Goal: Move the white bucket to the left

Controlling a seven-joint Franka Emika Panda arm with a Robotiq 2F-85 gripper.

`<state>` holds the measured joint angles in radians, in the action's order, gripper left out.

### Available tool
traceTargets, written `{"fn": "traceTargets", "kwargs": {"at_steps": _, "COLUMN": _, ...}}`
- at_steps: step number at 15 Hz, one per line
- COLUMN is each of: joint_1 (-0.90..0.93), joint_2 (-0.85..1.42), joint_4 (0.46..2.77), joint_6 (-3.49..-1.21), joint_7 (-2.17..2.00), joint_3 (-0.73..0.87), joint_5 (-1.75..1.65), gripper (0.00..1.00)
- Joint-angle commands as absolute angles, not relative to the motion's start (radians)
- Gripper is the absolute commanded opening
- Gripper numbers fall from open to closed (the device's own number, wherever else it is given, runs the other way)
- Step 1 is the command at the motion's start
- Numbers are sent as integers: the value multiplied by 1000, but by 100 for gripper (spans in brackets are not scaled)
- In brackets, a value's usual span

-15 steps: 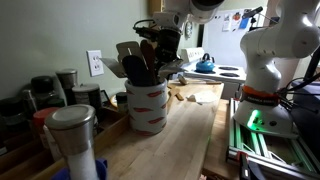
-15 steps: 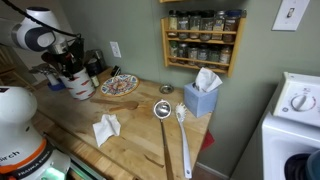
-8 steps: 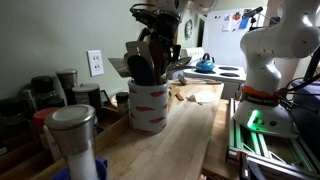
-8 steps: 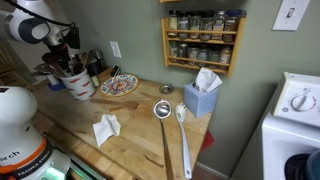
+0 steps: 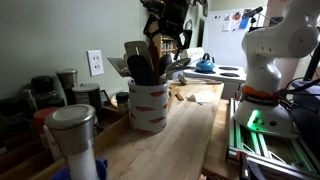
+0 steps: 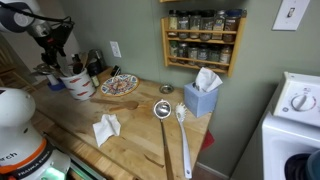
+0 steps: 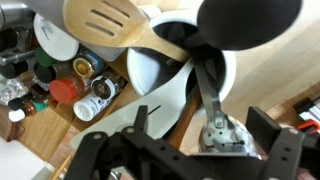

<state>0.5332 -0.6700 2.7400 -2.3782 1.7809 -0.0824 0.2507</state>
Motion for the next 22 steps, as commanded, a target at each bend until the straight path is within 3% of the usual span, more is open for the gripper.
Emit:
{"fn": "traceTargets", "kwargs": {"at_steps": 1, "joint_1": 447, "joint_2": -845, "joint_4": 2769, "joint_6": -2195, "joint_7": 1559, "joint_3": -139, "joint_5": 174, "gripper": 100}}
{"fn": "traceTargets", "kwargs": {"at_steps": 10, "joint_1": 282, "joint_2": -1003, "joint_4": 2728, "joint_6": -1884, "joint_7": 1284, "joint_3": 31, "joint_5": 116, "gripper": 100}}
{"fn": "traceTargets", "kwargs": {"at_steps": 18, "joint_1": 131, "joint_2": -1019, "joint_4": 2730, "joint_6": -1904, "joint_7": 1152, "joint_3": 219, "joint_5": 183, "gripper": 100}}
{"fn": "traceTargets", "kwargs": {"at_steps": 22, "joint_1": 142, "joint_2": -999, "joint_4": 2721, "joint_6": -1912, "joint_7": 1193, "joint_3": 210, "joint_5": 142, "gripper": 100}}
